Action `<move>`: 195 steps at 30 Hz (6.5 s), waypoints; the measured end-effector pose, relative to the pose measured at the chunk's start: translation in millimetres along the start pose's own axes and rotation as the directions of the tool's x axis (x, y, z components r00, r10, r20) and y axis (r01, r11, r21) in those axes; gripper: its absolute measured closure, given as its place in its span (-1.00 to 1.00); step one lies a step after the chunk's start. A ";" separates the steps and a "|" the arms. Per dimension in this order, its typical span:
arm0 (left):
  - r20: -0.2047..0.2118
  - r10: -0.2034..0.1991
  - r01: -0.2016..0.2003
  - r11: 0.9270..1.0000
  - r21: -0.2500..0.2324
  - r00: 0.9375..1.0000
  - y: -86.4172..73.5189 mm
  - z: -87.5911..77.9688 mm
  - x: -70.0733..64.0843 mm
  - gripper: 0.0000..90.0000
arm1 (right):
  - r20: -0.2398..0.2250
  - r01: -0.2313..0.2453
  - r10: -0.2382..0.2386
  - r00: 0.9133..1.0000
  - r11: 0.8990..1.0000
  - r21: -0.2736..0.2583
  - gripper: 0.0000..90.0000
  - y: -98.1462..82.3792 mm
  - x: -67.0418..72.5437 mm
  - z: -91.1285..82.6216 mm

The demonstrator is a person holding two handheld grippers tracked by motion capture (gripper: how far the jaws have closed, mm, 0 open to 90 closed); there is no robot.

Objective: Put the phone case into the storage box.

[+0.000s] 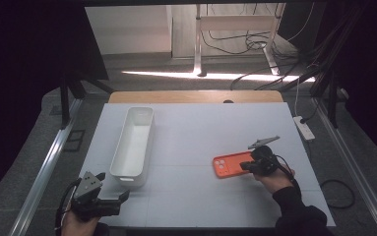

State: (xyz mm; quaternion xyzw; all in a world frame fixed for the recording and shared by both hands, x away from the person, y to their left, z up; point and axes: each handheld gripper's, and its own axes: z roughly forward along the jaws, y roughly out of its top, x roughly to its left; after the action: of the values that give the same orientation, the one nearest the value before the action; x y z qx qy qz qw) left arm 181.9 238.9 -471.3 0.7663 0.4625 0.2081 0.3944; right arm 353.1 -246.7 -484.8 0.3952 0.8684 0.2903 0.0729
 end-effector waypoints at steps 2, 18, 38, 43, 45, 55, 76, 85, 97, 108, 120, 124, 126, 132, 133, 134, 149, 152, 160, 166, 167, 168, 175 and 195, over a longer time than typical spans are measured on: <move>-0.001 -0.001 0.001 1.000 0.000 1.000 0.0 0.1 0.0 -0.96 | 0.014 -0.010 0.010 1.000 1.000 -0.007 0.99 0.6 -6.9 -3.2; -0.002 0.000 0.000 1.000 0.001 1.000 0.0 0.2 -0.1 -0.96 | 0.100 -0.002 0.002 0.995 1.000 0.003 0.99 2.0 -25.6 -4.6; -0.004 0.006 -0.006 1.000 0.003 1.000 0.1 0.3 -0.8 -0.95 | 0.115 0.010 -0.018 0.993 0.998 0.066 0.99 -6.4 -25.0 7.0; -0.004 0.007 -0.007 1.000 0.003 1.000 0.2 0.4 -0.9 -0.95 | 0.104 0.012 -0.021 0.994 0.996 0.086 0.99 -11.3 -23.6 6.5; -0.004 0.007 -0.007 1.000 0.003 1.000 0.2 0.5 -0.9 -0.95 | 0.095 0.006 -0.014 0.995 0.996 0.087 0.99 -13.3 -22.2 5.1; -0.003 0.011 -0.011 1.000 0.007 1.000 1.1 1.4 -1.1 -0.95 | 0.030 0.008 -0.011 0.999 0.994 0.107 0.99 -26.8 -7.9 -2.1; -0.001 0.015 -0.015 1.000 0.010 1.000 2.0 2.5 -1.7 -0.95 | -0.105 0.109 -0.095 0.990 0.985 0.135 0.99 -26.9 40.7 7.2; -0.002 0.013 -0.013 1.000 0.007 1.000 1.5 2.0 -1.1 -0.95 | -0.099 0.132 -0.120 0.988 0.984 0.116 0.99 -23.9 44.6 5.8; -0.002 0.014 -0.014 1.000 0.010 1.000 1.7 2.3 -1.6 -0.95 | 0.015 0.080 -0.080 0.997 0.996 0.031 -0.36 -18.3 35.4 -4.8; -0.001 0.015 -0.015 1.000 0.010 1.000 1.7 2.3 -1.6 -0.95 | 0.083 0.030 -0.032 0.996 0.999 0.016 -1.00 -19.3 22.0 -9.6; -0.003 0.019 -0.018 1.000 0.012 1.000 1.9 2.5 -1.9 -0.95 | 0.104 -0.038 0.038 0.994 0.999 -0.005 -0.90 -21.0 -0.3 -20.1; -0.003 0.020 -0.020 1.000 0.013 1.000 1.9 2.6 -2.0 -0.95 | 0.101 -0.045 0.043 0.994 0.999 0.016 -0.83 -19.9 -3.5 -15.4; -0.003 0.021 -0.021 1.000 0.013 1.000 1.9 2.6 -2.1 -0.95 | 0.103 -0.045 0.040 0.994 0.998 0.041 -0.77 -19.5 -4.4 -11.5; -0.004 0.024 -0.024 1.000 0.014 1.000 2.0 2.7 -2.3 -0.94 | 0.105 -0.032 0.023 0.994 0.996 0.083 -0.43 -21.8 -5.8 -3.3; -0.004 0.024 -0.024 1.000 0.014 1.000 2.0 2.7 -2.3 -0.94 | 0.105 -0.034 0.025 0.994 0.996 0.086 -0.38 -22.3 -5.8 -2.2; -0.003 0.024 -0.024 1.000 0.014 1.000 2.0 2.7 -2.3 -0.94 | 0.102 -0.032 0.023 0.995 0.995 0.091 -0.32 -22.9 -6.0 -1.5; -0.002 0.040 -0.040 0.999 0.023 0.999 2.4 3.4 -3.6 -0.93 | 0.041 -0.038 0.033 0.999 0.990 0.138 0.79 -24.5 -6.5 -0.4; -0.002 0.052 -0.052 0.998 0.036 0.999 3.1 4.5 -4.7 -0.92 | 0.030 -0.071 0.068 0.997 0.986 0.149 0.95 -22.6 -4.0 0.2; 0.015 0.037 -0.038 0.998 0.053 0.999 4.4 6.2 -2.9 -0.91 | 0.005 -0.130 0.130 0.991 0.983 0.133 0.99 -23.8 -8.3 -2.1; 0.019 0.030 -0.031 0.998 0.047 0.999 4.9 5.7 -2.2 -0.98 | 0.015 -0.107 0.106 0.994 0.990 0.097 0.99 -25.2 -8.7 -8.6; 0.019 0.029 -0.030 0.998 0.047 0.999 5.0 5.7 -2.2 -0.99 | 0.017 -0.108 0.106 0.994 0.990 0.087 0.99 -25.5 -8.6 -10.1; 0.019 0.026 -0.026 0.999 0.047 0.999 5.4 5.8 -2.2 -1.00 | 0.016 -0.103 0.102 0.995 0.992 0.079 0.99 -25.7 -8.8 -11.5; 0.040 0.033 -0.034 0.999 0.019 0.999 11.1 7.5 -6.0 -1.00 | 0.015 -0.092 0.092 0.996 0.996 0.020 0.99 -25.5 -8.9 -21.2; 0.131 0.086 -0.081 0.996 -0.043 0.988 41.6 29.4 -26.7 -1.00 | 0.003 -0.072 0.073 0.997 0.981 -0.179 0.99 -18.9 -1.2 -51.4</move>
State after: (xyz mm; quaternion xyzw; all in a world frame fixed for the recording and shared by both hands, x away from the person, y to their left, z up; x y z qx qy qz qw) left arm 211.7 192.7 -454.7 0.7896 0.3989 0.1817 0.4295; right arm 323.5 -280.4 -453.3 0.4199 0.8236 0.3674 0.1017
